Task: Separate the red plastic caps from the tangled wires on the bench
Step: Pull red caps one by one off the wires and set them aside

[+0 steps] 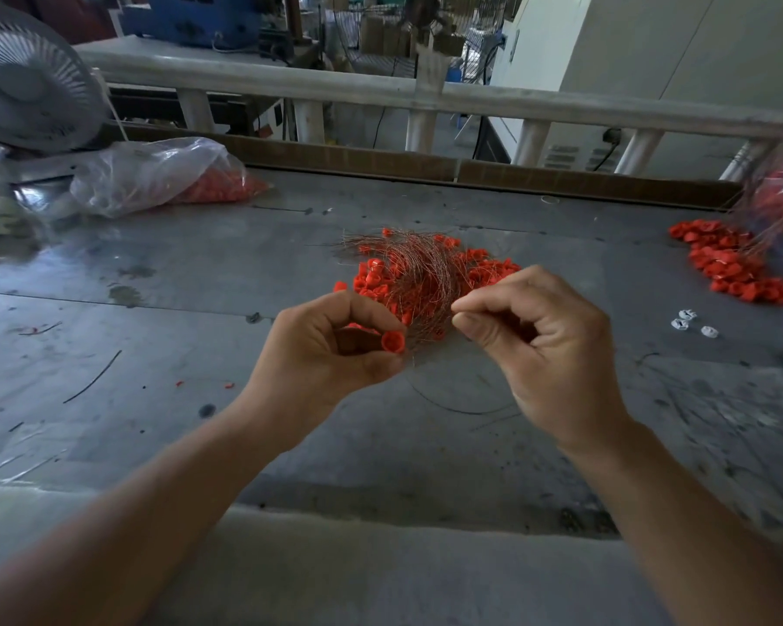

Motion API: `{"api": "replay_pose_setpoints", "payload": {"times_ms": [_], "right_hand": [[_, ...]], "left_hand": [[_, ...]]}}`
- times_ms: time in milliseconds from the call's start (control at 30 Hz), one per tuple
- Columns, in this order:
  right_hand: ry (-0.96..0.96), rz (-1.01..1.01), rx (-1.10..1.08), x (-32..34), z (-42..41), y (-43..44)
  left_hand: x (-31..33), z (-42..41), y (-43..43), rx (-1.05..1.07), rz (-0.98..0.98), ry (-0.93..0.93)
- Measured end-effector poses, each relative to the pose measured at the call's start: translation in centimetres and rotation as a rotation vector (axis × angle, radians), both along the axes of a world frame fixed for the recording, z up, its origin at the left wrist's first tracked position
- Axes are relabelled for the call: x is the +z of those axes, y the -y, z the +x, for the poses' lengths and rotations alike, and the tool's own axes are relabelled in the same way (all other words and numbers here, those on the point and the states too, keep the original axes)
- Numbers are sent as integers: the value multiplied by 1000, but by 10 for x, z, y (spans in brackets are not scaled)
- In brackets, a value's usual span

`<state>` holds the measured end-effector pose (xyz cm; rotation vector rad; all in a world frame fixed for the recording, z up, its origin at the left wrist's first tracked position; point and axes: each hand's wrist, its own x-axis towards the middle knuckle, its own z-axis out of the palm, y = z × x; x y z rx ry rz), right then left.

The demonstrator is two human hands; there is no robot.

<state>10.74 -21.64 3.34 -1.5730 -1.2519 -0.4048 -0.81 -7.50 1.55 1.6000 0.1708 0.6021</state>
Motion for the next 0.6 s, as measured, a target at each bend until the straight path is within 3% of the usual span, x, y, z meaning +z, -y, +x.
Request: {"api": "replay_pose_setpoints", "payload": {"times_ms": [600], "right_hand": [[-187, -169, 73, -8, -20, -8]], "left_hand": [[1, -1, 6, -68, -64, 89]]}}
